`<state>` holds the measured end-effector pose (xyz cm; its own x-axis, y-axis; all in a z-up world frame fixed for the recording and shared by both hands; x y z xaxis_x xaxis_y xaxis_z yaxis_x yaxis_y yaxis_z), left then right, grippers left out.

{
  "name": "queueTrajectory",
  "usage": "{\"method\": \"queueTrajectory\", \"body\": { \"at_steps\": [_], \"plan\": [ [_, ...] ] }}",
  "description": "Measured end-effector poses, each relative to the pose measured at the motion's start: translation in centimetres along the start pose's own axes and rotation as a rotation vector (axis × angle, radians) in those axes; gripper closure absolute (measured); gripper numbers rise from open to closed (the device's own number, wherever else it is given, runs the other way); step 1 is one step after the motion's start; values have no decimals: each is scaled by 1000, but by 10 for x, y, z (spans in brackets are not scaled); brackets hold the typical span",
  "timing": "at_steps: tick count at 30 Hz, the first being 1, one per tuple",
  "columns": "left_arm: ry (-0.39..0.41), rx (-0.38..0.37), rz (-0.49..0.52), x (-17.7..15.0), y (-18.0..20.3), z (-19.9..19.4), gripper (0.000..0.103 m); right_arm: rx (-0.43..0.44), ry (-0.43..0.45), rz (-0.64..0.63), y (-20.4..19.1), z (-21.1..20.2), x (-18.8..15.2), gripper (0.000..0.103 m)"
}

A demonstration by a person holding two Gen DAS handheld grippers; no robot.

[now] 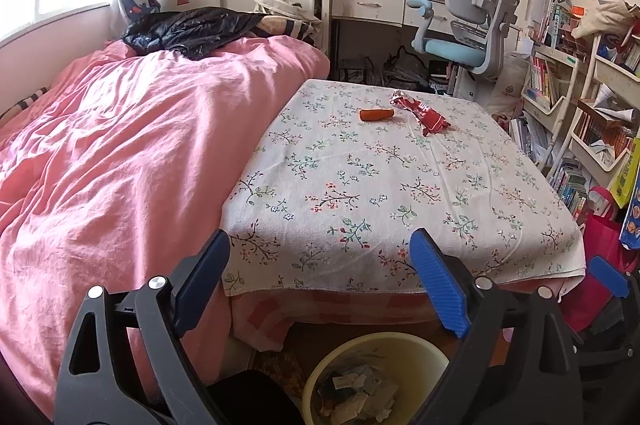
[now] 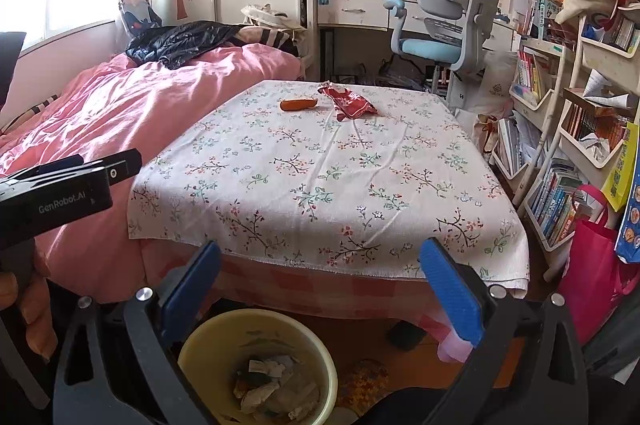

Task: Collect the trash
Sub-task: 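Move both open grippers back toward the orange stick and red wrapper on the table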

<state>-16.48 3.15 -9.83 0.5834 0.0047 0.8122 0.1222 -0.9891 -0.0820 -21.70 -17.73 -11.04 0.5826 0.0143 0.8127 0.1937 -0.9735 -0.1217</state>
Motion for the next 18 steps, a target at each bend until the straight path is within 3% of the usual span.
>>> {"method": "queueTrajectory", "body": {
  "at_steps": [11, 18],
  "plan": [
    [42, 0, -19, 35, 1, -1, 12, 16, 61, 39, 17, -4, 31, 7],
    [75, 26, 3, 67, 4, 17, 11, 16, 94, -6, 30, 7, 73, 7]
  ]
}}
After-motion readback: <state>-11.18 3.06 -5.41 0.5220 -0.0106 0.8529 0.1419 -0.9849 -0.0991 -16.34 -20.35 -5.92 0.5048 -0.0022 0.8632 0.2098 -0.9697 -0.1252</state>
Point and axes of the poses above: each gripper's, at about its wrist camera, not at the fingertips, and z roughly the way its jaws point, y to its right, x to its top, the point moved 7 cm from there along z, roughly the way its jaws point, and after that the axes turned 11 degrees about x, right-handed, at the moved point
